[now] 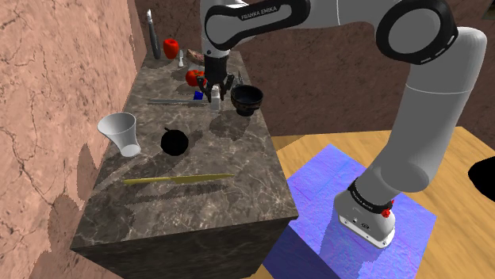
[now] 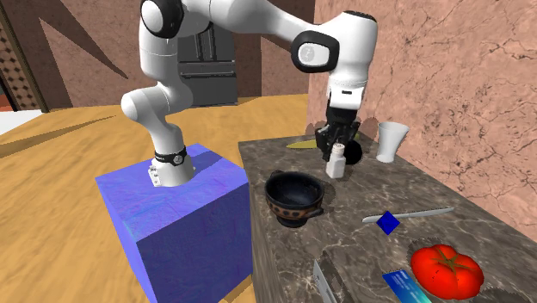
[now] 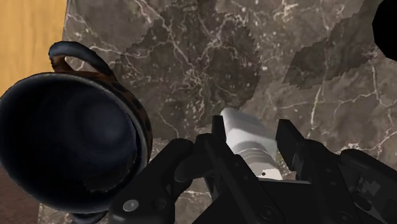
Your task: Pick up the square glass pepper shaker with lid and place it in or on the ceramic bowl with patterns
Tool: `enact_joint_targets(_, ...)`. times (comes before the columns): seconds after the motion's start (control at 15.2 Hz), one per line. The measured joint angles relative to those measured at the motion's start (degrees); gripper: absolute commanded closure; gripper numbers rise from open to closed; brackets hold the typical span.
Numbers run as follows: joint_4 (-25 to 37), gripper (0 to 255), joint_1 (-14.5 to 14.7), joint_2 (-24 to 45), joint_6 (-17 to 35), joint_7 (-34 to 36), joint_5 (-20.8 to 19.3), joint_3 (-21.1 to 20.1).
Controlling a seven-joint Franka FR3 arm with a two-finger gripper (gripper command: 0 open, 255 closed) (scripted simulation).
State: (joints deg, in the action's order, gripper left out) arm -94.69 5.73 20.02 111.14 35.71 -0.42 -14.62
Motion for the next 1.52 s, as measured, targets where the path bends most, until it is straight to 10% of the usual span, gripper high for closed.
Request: enact_joint_targets(1.52, 8.3, 255, -2.4, -5.4, -13.8, -3.0, 1.4, 0.7)
